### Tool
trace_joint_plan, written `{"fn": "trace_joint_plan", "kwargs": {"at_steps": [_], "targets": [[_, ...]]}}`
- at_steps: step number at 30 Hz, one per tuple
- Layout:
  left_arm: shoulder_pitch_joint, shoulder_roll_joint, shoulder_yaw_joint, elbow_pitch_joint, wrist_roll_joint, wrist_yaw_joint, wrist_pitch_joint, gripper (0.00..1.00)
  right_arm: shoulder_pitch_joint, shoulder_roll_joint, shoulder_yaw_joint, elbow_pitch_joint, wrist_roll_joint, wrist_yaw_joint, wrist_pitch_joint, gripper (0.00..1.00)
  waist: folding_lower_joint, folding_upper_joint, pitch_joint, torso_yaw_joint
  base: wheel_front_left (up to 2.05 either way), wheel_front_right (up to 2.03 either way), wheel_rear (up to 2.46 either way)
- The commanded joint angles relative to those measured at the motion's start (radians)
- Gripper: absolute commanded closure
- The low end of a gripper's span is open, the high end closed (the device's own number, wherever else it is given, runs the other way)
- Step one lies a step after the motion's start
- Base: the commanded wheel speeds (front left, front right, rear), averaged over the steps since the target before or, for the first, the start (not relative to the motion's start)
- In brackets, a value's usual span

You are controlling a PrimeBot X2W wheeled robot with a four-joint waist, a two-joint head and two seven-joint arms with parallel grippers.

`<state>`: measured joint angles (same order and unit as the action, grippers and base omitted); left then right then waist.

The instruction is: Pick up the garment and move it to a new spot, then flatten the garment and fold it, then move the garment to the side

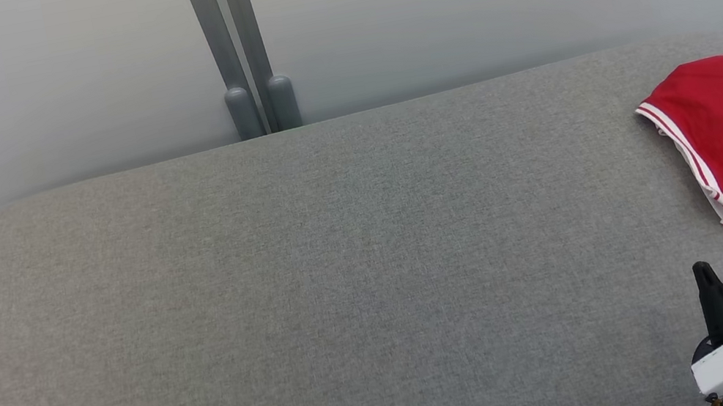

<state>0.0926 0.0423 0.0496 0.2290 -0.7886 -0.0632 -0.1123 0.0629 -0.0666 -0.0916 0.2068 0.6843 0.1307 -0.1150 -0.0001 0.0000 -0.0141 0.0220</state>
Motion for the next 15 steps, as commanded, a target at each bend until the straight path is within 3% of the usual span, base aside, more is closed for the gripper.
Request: {"fn": "trace_joint_plan", "kwargs": {"at_steps": [1, 15], "targets": [[-0.031, 0.005, 0.007, -0.010, -0.036, -0.009, 0.008, 1.00, -0.028, -0.002, -0.005, -0.008, 0.039, 0.000, 0.009, 1.00, 0.0001, 0.0000, 0.000, 0.000, 0.00, 0.00, 0.00], [-0.069, 0.006, 0.019, -0.005, -0.203, -0.021, 0.054, 1.00, -0.061, 0.001, -0.009, 0.001, 0.226, 0.000, 0.055, 1.00, 0.0001, 0.0000, 0.003, -0.004, 0.00, 0.00, 0.00]]}}
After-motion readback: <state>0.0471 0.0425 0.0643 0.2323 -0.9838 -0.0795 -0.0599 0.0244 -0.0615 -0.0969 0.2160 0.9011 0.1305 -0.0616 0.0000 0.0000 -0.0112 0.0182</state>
